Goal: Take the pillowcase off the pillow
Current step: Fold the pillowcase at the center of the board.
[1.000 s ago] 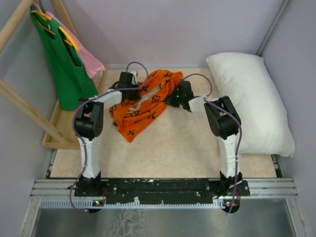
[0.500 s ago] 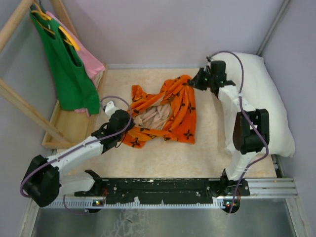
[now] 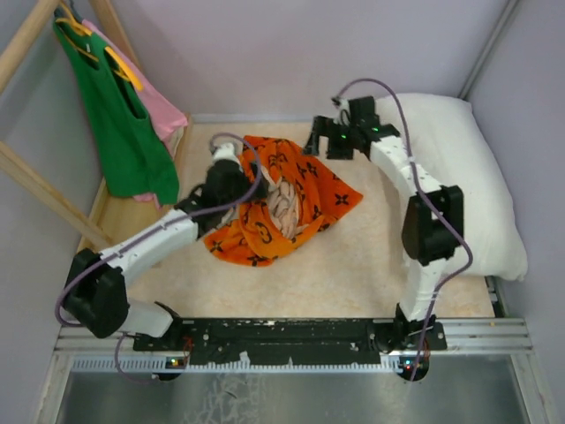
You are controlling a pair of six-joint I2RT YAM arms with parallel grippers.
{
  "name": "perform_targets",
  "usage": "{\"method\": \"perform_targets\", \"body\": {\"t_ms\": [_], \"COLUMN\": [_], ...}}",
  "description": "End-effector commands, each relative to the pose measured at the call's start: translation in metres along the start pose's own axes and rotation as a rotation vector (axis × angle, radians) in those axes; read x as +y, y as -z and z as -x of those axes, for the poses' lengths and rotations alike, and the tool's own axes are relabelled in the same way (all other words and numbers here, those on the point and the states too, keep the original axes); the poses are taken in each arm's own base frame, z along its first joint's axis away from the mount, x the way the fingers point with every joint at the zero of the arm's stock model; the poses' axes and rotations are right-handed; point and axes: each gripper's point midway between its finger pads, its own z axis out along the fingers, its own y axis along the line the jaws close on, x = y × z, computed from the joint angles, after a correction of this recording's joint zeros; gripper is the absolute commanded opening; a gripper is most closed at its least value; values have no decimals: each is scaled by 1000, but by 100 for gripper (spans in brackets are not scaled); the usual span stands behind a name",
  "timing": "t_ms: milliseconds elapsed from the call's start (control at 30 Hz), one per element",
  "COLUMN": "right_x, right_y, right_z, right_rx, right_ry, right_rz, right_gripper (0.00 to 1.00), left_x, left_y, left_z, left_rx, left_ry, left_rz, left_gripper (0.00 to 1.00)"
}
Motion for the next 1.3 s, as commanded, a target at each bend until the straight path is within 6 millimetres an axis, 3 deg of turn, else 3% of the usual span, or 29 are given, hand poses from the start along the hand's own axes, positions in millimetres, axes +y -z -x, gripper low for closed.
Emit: {"method": "perform_targets", "body": {"t_ms": [0, 67, 100, 133, 267, 367, 433, 600, 733, 933, 1033, 1267], "right_x": [-41, -41, -42, -36, -23, -10, -10, -15, -10, -13, -11, -27], "right_y": [89, 102, 98, 105, 108, 116, 117, 110, 90, 63, 49, 15], "right_z": [14, -16, -45, -53, -147, -184, -199, -207, -205, -203, -205, -211], "right_rx": [-294, -306, -289, -313, -258, -276, -301, -347, -327, -316, -304, -312], "right_ry": [-211, -228, -259, -273, -391, -445, -495, -516, -532, -549, -574, -593], "right_rz": [-49, -94, -104, -96, -64, -4, 20, 53, 124, 145, 169, 147], "right_gripper": [99, 99, 99, 99, 94, 90, 88, 86, 82, 80, 73, 68], "left_x": [3, 11, 23, 23, 33, 29, 32, 28, 15, -10, -16, -1], "left_y": [-12, -29, -45, -58, -108, -130, -149, -173, -176, -174, -175, -199], "left_z": [83, 108, 112, 114, 103, 86, 81, 73, 67, 41, 30, 17], "left_rx": [-45, -55, -42, -29, 61, 144, 155, 151, 158, 196, 217, 213], "left_ry": [-99, -169, -198, -234, -269, -314, -333, -324, -296, -325, -334, -337], "left_rz": [-295, -305, -291, -315, -569, -784, -796, -862, -947, -992, -997, -869], "left_gripper": [100, 100, 100, 99, 88, 83, 83, 86, 86, 86, 85, 81]}}
